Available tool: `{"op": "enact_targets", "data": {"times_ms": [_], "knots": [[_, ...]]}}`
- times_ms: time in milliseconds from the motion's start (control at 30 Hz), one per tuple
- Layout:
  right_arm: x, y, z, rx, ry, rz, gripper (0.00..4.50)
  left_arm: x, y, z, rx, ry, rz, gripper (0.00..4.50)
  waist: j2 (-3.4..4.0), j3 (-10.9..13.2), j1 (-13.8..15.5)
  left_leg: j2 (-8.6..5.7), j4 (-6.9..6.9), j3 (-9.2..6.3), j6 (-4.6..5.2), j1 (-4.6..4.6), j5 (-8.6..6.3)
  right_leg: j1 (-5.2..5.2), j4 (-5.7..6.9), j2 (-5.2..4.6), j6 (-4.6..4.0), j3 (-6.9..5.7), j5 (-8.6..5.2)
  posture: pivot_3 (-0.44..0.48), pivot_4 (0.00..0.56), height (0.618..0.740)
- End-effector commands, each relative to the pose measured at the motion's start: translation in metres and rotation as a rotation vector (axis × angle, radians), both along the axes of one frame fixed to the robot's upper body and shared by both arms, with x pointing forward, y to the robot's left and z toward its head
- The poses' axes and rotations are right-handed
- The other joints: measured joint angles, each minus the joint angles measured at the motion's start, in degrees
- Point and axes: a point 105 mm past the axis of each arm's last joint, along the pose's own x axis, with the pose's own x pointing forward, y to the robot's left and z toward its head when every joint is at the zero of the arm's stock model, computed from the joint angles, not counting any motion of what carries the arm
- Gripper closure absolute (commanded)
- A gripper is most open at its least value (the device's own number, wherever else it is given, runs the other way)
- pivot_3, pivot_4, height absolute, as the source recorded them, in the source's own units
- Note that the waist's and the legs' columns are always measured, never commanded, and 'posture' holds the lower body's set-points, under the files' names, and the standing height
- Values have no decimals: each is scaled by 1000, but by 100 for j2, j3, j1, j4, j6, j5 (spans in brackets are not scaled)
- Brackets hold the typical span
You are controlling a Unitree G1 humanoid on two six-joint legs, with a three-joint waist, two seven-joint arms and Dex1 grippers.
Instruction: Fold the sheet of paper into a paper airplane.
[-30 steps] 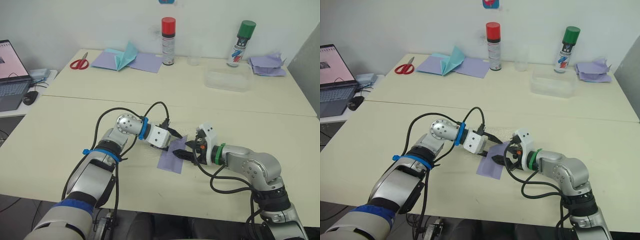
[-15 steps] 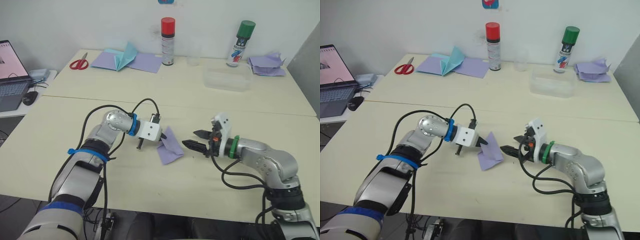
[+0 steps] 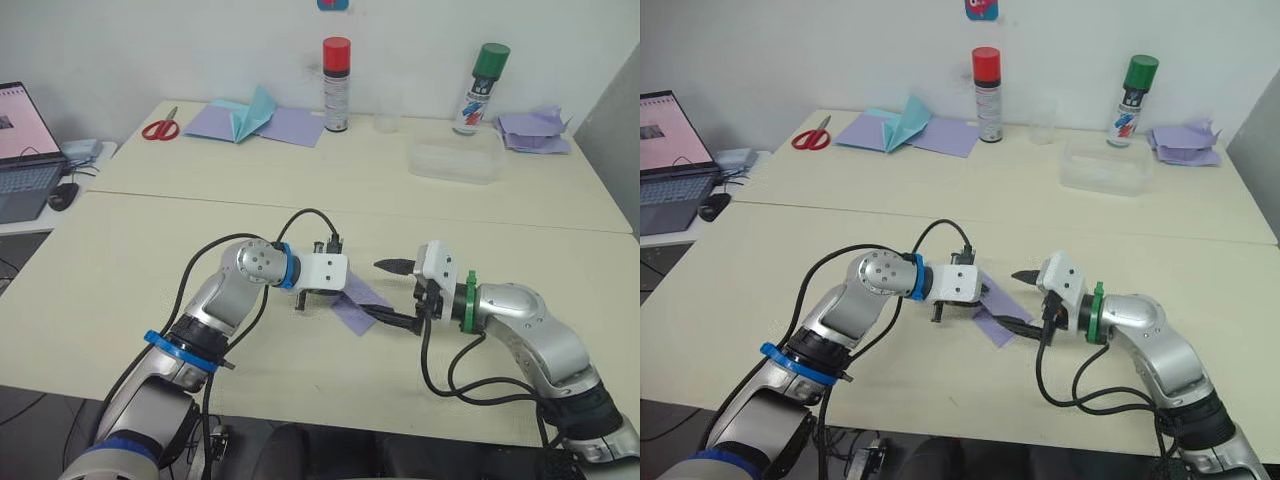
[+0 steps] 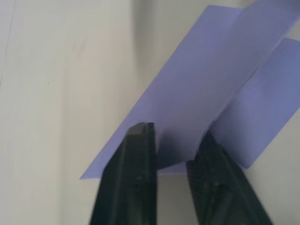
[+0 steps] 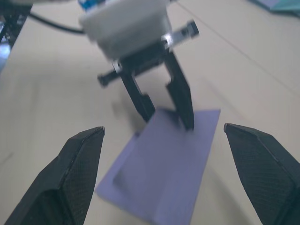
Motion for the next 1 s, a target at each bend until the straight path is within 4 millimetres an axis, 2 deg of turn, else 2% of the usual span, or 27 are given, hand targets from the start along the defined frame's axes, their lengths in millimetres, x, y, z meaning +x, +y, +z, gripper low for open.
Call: {"op": "enact_targets", "data": {"times_ms": [33, 100, 200, 233, 300, 500, 633, 800, 900, 1000], "knots": [[-4, -2, 8, -11, -70, 26, 231, -4, 14, 22, -64, -5, 7, 1835, 1, 0, -6, 0, -2, 0, 0, 4, 0, 0, 2, 0, 0, 2, 0, 0, 150, 740], [-5, 0, 8, -7, -79, 24, 231, -8, 22, 29, -91, 11, 12, 1150, 1, 1, -2, 4, -2, -2, -1, 5, 0, -1, 5, 2, 0, 0, 0, 0, 150, 740], [-10, 11, 6, 7, -105, 35, 231, -18, 37, 49, -201, 20, -32, 184, 2, 1, -1, 3, -2, -3, -8, 5, 5, -1, 7, 1, 0, 0, 0, 0, 150, 740], [-12, 16, 5, 11, -110, 44, 231, -21, 43, 52, -234, 39, -24, 42, 2, 1, -5, 2, -2, -2, -9, 5, 5, -1, 7, 1, 0, 1, 0, 0, 150, 740], [-14, 21, 2, 18, -111, 45, 231, -27, 49, 55, -268, 61, -30, 42, 3, 2, 1, 4, -2, -3, -10, 7, 6, -1, 8, 1, 0, -2, 0, 0, 150, 740], [8, 30, -12, 33, -130, -91, 231, -46, 62, 51, -371, 55, -45, 42, 3, 2, 4, 0, -3, 0, -14, 10, 8, 0, 7, -3, 0, 1, 0, 0, 150, 740], [14, 36, -16, 54, -126, -112, 1411, -50, 67, 46, -403, 52, 13, 0, 4, 2, 5, 1, -2, -1, -15, 10, 9, 1, 9, -3, 0, 0, 0, 0, 150, 740], [20, 37, -13, 65, -169, -141, 3345, -46, 69, 52, -481, 13, 112, 0, 4, 2, 4, 1, -3, -1, -15, 10, 9, 1, 9, -3, 0, 0, 0, 0, 150, 740], [22, 34, -13, 62, -187, -121, 4462, -55, 69, 48, -492, 26, 135, 0, 4, 2, -12, 2, -3, 0, -15, 12, 8, 1, 10, -3, 0, 1, 0, 0, 150, 740], [16, 36, -13, 72, -175, -10, 4462, -65, 71, 46, -500, 52, 153, 0, 4, 2, -11, 3, -10, 2, -15, 20, 8, 2, 10, -3, 0, 2, 0, 0, 150, 740]]}}
